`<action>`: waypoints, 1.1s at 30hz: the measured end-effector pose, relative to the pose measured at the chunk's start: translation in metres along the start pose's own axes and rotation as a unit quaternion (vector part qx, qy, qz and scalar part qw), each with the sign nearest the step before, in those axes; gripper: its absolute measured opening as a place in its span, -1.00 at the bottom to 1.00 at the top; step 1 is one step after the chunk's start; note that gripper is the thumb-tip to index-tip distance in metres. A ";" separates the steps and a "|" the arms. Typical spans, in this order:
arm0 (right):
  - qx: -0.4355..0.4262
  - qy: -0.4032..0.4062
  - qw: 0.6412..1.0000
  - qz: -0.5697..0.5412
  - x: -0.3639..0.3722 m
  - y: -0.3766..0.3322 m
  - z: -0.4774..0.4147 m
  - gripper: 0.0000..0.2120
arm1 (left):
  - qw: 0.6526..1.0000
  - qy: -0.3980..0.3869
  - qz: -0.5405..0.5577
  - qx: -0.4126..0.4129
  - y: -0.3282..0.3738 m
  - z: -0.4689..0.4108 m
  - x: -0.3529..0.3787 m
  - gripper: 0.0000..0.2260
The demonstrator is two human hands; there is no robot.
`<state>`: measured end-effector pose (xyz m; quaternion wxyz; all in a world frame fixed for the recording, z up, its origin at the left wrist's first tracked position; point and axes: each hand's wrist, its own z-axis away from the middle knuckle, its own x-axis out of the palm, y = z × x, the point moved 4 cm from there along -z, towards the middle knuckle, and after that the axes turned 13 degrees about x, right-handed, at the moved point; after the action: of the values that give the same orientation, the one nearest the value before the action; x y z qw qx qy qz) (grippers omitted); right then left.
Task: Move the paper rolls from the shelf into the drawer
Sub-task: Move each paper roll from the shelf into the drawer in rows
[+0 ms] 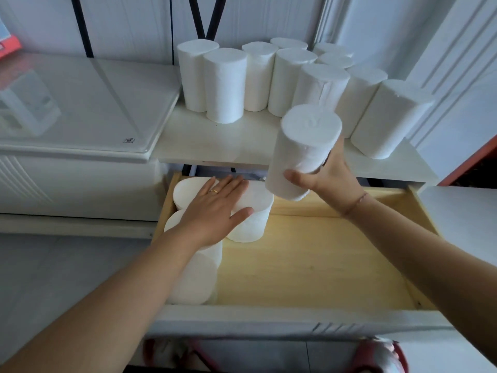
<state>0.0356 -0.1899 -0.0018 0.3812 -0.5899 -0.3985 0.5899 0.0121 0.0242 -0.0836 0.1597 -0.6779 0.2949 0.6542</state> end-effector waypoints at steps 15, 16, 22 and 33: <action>0.119 -0.129 0.981 0.079 0.016 0.106 0.026 -0.04 | 1.000 0.001 -0.009 -0.004 -0.002 0.000 0.001 -0.42; 0.122 -0.129 0.981 0.083 0.019 0.111 0.026 -0.02 | 1.000 0.001 -0.009 -0.004 -0.002 0.000 0.002 -0.42; 0.113 -0.100 0.981 0.118 0.021 0.125 0.024 -0.01 | 1.000 0.004 -0.012 -0.002 -0.003 -0.001 0.002 -0.42; 0.166 -0.215 0.941 0.200 -0.002 0.131 0.021 0.04 | 1.000 0.002 -0.008 0.001 -0.003 -0.001 0.001 -0.38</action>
<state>0.0168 -0.2441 -0.1219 0.2532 -0.4444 -0.2413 0.8247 0.0144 0.0261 -0.0849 0.1654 -0.6817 0.2906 0.6508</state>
